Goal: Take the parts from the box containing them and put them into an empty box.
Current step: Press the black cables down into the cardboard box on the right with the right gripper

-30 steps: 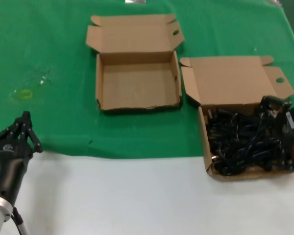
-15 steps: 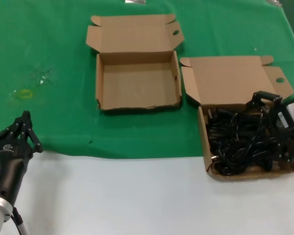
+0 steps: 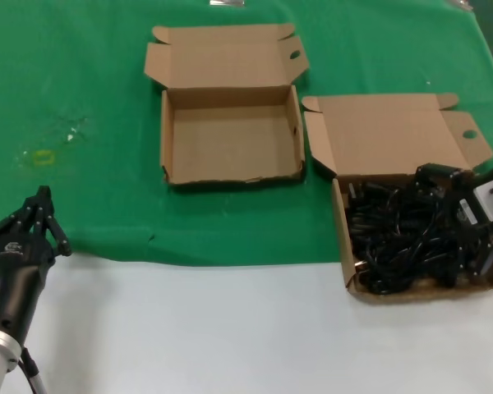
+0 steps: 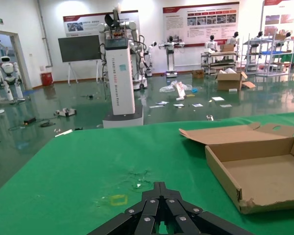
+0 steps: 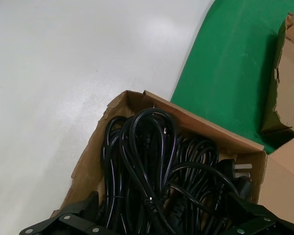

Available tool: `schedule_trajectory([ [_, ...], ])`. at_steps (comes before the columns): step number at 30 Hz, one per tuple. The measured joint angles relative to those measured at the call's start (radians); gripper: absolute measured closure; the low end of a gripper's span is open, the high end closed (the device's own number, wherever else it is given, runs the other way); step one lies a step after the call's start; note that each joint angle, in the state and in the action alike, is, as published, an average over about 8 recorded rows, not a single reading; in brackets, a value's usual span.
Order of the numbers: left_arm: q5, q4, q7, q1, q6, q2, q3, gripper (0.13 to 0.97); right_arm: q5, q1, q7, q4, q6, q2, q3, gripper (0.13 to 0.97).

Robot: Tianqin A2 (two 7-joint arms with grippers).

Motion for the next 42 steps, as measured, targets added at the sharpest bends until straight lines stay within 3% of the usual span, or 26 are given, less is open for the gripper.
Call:
schedule_trajectory([
  [10,0.0,0.0,0.0,0.0,0.0,0.0,0.0,0.953,-0.017,-0.003,0.006,-0.004,-0.001,-0.006,0.011,0.238],
  [18,0.0,0.0,0.0,0.0,0.0,0.0,0.0,0.953,-0.028,-0.008,0.007,-0.009,-0.005,-0.007,0.016,0.4],
  [22,0.0,0.0,0.0,0.0,0.0,0.0,0.0,0.953,-0.033,-0.011,0.007,-0.011,-0.007,-0.007,0.017,0.4],
  [30,0.0,0.0,0.0,0.0,0.0,0.0,0.0,0.953,-0.036,-0.02,0.012,0.001,-0.014,-0.005,0.02,0.62],
  [39,0.0,0.0,0.0,0.0,0.0,0.0,0.0,0.953,-0.041,-0.019,0.031,0.026,-0.025,0.006,0.026,0.792],
  [42,0.0,0.0,0.0,0.0,0.0,0.0,0.0,0.953,-0.044,-0.016,0.043,0.038,-0.031,0.013,0.029,0.812],
])
